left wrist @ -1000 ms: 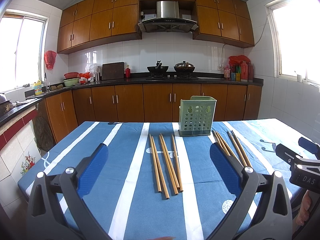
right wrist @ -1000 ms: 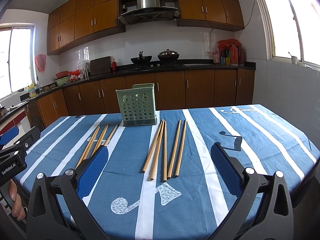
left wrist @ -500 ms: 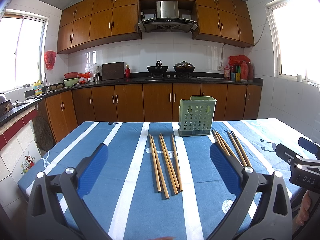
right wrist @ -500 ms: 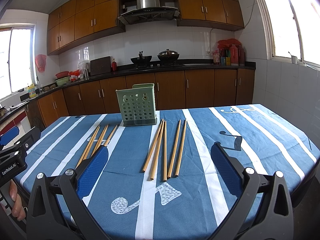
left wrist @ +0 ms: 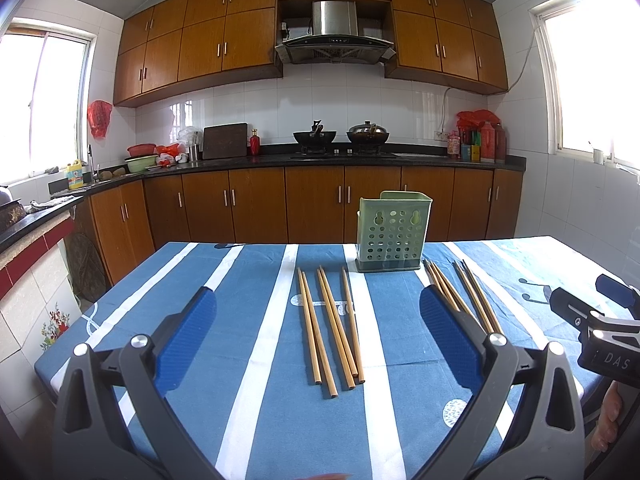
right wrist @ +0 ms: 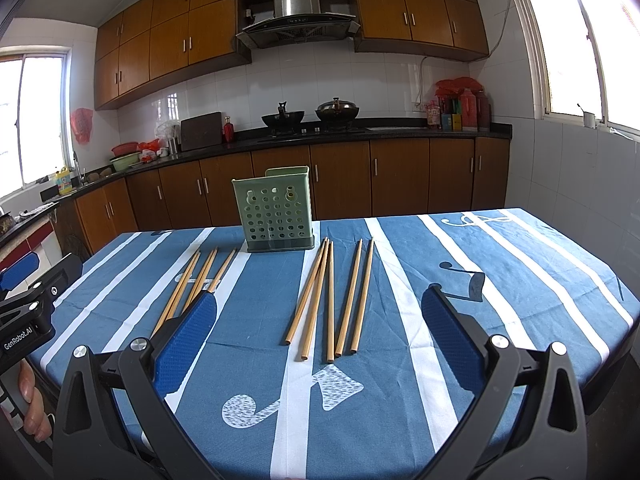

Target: Organize utensils

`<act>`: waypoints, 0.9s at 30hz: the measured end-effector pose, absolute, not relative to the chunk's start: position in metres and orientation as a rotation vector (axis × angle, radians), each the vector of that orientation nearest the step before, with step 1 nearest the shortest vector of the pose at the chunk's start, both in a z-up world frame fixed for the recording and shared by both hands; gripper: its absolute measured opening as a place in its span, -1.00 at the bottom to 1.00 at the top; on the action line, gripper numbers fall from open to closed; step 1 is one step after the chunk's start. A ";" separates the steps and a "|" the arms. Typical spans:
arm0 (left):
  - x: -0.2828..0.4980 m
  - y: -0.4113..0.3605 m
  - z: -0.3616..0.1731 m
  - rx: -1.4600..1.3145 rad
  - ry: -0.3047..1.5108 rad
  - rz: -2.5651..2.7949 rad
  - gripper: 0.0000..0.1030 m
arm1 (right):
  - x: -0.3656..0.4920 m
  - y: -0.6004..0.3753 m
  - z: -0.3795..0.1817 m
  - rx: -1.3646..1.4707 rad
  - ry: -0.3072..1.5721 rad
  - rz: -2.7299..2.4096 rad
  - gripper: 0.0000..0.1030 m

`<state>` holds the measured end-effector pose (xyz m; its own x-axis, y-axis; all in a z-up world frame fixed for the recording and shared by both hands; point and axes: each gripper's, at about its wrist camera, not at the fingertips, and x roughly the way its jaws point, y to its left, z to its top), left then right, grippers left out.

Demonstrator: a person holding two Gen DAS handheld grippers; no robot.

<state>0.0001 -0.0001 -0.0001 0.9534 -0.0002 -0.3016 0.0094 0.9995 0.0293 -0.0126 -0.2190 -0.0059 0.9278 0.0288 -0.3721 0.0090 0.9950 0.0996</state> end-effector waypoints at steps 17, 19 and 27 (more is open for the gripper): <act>0.000 0.000 0.000 0.030 0.313 -0.004 0.93 | -0.008 -0.220 -0.010 0.098 0.388 0.008 0.97; 0.001 0.000 -0.001 0.029 0.320 -0.004 0.93 | -0.006 -0.220 -0.011 0.099 0.397 0.005 0.97; 0.052 0.016 -0.027 0.003 0.485 0.057 0.93 | 0.040 -0.249 -0.040 0.198 0.607 -0.072 0.95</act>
